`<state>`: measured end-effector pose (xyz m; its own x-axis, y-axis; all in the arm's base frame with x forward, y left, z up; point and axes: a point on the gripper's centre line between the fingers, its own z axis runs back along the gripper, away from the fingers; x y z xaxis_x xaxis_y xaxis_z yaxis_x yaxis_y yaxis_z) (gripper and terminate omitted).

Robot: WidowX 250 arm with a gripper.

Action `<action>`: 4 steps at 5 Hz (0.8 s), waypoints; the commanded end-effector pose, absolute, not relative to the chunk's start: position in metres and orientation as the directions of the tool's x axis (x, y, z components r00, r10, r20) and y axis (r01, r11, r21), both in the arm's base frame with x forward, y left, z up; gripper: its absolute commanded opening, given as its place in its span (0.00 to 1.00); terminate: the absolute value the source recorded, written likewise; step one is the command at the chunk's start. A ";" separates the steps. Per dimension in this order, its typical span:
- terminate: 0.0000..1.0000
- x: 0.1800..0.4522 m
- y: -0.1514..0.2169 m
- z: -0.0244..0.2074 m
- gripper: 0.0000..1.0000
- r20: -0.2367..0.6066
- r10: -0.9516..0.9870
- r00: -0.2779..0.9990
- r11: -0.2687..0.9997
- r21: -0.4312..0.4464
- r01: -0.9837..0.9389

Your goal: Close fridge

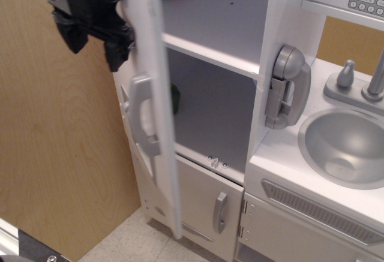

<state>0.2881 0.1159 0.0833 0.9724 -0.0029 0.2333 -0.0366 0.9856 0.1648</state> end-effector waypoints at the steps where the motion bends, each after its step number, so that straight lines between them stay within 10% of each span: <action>1: 0.00 0.330 0.115 0.098 1.00 0.319 0.030 0.947 0.981 0.172 -0.089; 4: 0.00 0.365 0.119 0.103 1.00 0.314 0.094 0.945 0.982 0.128 -0.141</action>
<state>0.3577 0.1159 0.0844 0.9592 0.1034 0.2633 -0.1388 0.9831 0.1196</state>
